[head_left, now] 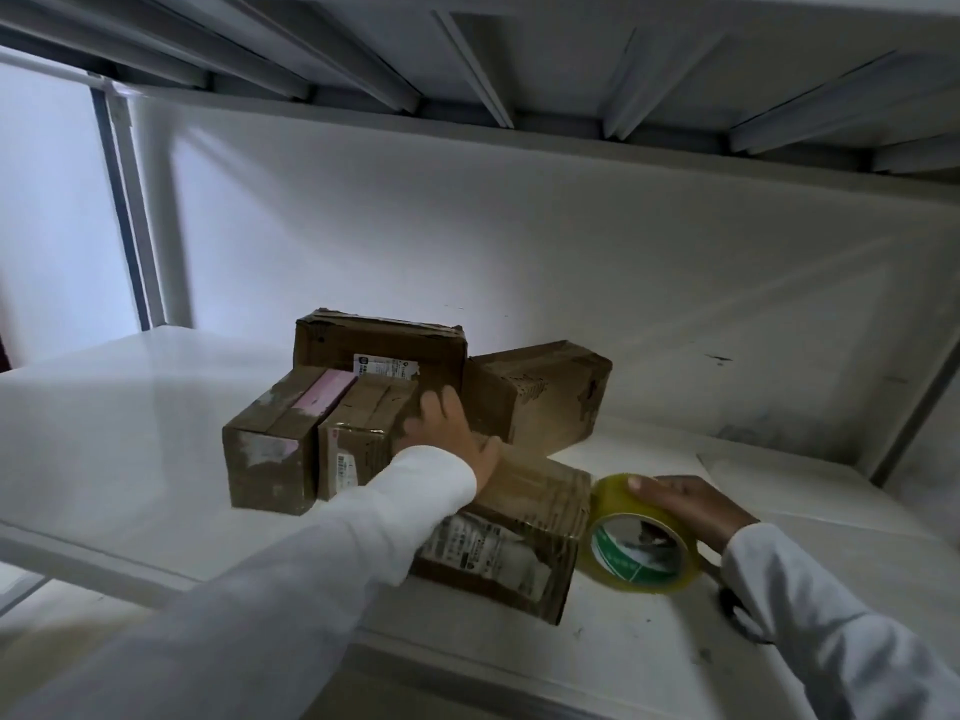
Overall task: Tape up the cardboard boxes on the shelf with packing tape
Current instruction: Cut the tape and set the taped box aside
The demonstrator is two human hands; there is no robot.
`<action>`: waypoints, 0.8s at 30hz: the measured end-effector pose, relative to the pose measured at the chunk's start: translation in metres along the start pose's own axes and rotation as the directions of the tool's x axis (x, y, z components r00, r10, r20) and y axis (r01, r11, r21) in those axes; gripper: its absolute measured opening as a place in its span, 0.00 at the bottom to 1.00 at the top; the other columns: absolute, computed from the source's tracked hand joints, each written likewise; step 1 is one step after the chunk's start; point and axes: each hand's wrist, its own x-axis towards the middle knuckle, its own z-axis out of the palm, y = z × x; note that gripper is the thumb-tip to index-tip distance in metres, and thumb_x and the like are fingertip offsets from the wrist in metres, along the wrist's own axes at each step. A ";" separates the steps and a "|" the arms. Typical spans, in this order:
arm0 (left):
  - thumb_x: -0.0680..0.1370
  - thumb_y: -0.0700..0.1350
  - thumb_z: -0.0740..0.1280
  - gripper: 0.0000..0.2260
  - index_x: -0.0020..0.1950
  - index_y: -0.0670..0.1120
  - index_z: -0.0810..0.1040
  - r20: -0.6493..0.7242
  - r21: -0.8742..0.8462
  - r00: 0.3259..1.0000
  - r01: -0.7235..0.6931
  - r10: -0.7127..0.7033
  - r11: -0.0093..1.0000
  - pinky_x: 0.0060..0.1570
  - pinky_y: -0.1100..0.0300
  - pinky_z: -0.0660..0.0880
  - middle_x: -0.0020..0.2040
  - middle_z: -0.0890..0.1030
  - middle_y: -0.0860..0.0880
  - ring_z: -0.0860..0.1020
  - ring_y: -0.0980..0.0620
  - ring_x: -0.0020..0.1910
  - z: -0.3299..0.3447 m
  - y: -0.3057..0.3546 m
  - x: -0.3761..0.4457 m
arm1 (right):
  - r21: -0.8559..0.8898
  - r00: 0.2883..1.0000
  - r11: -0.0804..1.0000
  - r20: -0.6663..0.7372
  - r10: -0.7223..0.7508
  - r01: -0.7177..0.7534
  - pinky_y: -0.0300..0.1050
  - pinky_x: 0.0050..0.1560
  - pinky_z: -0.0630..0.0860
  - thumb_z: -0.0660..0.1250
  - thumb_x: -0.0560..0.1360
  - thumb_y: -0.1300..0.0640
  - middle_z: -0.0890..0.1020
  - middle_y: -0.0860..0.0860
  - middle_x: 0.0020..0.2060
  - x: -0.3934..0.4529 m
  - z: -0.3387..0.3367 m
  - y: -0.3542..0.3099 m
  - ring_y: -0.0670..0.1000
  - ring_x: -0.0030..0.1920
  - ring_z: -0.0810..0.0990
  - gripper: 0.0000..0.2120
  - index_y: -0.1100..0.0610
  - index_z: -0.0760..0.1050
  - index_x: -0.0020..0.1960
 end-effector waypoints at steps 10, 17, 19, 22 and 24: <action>0.75 0.69 0.57 0.36 0.72 0.43 0.67 0.455 -0.245 0.874 0.304 -0.167 0.921 0.65 0.49 0.70 0.65 0.75 0.40 0.76 0.40 0.62 0.001 -0.025 0.033 | 0.559 0.918 0.806 0.186 -0.350 0.193 0.41 0.31 0.78 0.83 0.41 0.41 0.79 0.55 0.26 -0.027 -0.047 -0.055 0.50 0.25 0.78 0.28 0.60 0.82 0.30; 0.78 0.64 0.52 0.31 0.65 0.41 0.74 0.337 -0.366 0.939 0.199 -0.070 0.909 0.62 0.53 0.67 0.62 0.76 0.43 0.73 0.42 0.63 0.021 -0.002 0.055 | 0.475 0.977 0.865 0.050 -0.209 0.161 0.37 0.27 0.75 0.63 0.75 0.44 0.77 0.53 0.26 -0.017 -0.022 -0.101 0.48 0.24 0.75 0.19 0.61 0.78 0.46; 0.82 0.49 0.57 0.18 0.64 0.38 0.75 0.228 -0.564 0.974 0.129 0.003 0.816 0.52 0.58 0.71 0.57 0.77 0.41 0.75 0.42 0.61 -0.005 0.012 0.047 | 0.453 0.983 0.878 0.017 -0.184 0.156 0.37 0.28 0.75 0.62 0.76 0.43 0.78 0.53 0.27 -0.008 -0.018 -0.104 0.48 0.25 0.76 0.21 0.61 0.79 0.44; 0.79 0.45 0.63 0.18 0.68 0.43 0.72 0.047 -0.774 0.987 -0.060 0.152 0.630 0.62 0.57 0.69 0.66 0.74 0.46 0.72 0.45 0.65 -0.031 0.031 0.012 | 0.403 0.980 0.894 -0.066 -0.186 0.197 0.35 0.29 0.75 0.63 0.75 0.41 0.80 0.53 0.28 0.008 -0.004 -0.112 0.47 0.25 0.78 0.22 0.60 0.79 0.39; 0.70 0.60 0.68 0.36 0.74 0.49 0.62 0.018 -0.738 0.973 -0.143 0.231 0.659 0.69 0.52 0.64 0.70 0.69 0.49 0.67 0.47 0.70 -0.029 0.041 -0.017 | 0.413 0.974 0.885 -0.152 -0.167 0.216 0.35 0.30 0.76 0.64 0.74 0.40 0.82 0.53 0.30 0.018 0.009 -0.118 0.48 0.28 0.80 0.23 0.60 0.80 0.40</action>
